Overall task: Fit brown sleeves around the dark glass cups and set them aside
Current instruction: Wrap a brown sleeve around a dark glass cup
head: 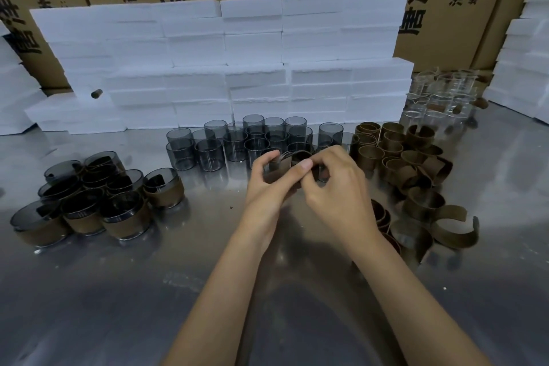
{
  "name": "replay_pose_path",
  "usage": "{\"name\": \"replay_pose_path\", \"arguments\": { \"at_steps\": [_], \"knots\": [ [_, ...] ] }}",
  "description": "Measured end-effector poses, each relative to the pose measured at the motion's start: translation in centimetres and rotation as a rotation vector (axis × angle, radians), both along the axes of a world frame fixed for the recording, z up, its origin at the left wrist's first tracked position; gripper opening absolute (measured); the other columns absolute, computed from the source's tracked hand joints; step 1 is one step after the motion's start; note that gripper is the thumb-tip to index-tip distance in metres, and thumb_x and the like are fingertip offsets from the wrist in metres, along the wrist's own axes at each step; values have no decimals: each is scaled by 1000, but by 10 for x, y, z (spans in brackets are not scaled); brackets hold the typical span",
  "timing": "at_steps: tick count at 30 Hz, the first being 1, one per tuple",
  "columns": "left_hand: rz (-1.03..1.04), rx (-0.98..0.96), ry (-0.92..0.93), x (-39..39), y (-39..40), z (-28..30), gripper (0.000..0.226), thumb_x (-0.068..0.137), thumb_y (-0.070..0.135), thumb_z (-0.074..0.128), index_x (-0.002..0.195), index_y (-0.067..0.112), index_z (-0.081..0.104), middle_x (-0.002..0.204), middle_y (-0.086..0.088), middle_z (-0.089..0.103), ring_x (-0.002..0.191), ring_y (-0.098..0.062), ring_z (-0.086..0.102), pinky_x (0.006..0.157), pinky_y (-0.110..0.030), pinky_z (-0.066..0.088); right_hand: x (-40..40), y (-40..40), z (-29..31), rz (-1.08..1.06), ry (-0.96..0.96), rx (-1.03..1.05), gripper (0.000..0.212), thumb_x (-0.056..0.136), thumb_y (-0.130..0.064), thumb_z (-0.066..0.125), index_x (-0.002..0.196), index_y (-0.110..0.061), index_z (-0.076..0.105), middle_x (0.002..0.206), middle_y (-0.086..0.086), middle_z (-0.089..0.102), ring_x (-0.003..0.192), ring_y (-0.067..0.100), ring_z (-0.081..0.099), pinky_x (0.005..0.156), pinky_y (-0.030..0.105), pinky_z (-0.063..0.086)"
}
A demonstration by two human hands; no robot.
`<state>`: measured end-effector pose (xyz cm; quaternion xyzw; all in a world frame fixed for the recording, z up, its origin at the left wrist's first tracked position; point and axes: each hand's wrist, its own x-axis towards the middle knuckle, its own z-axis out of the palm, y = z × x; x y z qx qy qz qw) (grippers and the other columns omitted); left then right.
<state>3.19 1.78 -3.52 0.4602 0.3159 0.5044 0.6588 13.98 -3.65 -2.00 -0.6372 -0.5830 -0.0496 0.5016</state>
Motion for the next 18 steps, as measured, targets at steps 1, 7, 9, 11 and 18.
{"name": "replay_pose_path", "arguments": {
  "at_steps": [1,7,9,11,18],
  "knots": [
    [5,-2,-4,0,1,-1,80,53,38,95,125,27,60,112,-4,70,107,-26,74,99,-44,57,-1,-1,0,15,6,-4,9,95,-21,62,90,-14,65,90,-11,52,77,3,48,67,18,36],
    [-1,-1,-36,-3,1,2,80,55,38,91,127,23,59,106,-7,76,94,-21,76,94,-44,57,-4,-3,7,93,366,74,10,95,-20,67,93,-13,60,95,-1,62,91,13,60,73,18,44],
    [-35,-2,-47,-2,-3,5,79,56,36,90,128,20,59,122,-19,70,95,-23,75,96,-48,57,-3,-2,10,135,591,22,22,95,-35,69,106,-18,58,109,-2,64,104,12,61,82,20,47],
    [-99,18,-32,0,-7,7,76,61,34,89,129,17,60,130,-26,65,96,-26,74,93,-49,60,-2,-2,11,210,757,-124,42,91,-55,67,120,-26,58,121,-6,64,108,6,64,88,21,49],
    [-103,10,27,1,-10,6,58,72,23,83,125,15,60,119,-26,70,90,-30,76,89,-53,61,3,-1,4,368,858,-295,56,92,-72,53,109,-24,75,103,0,79,102,13,74,102,45,54]
  ]
}}
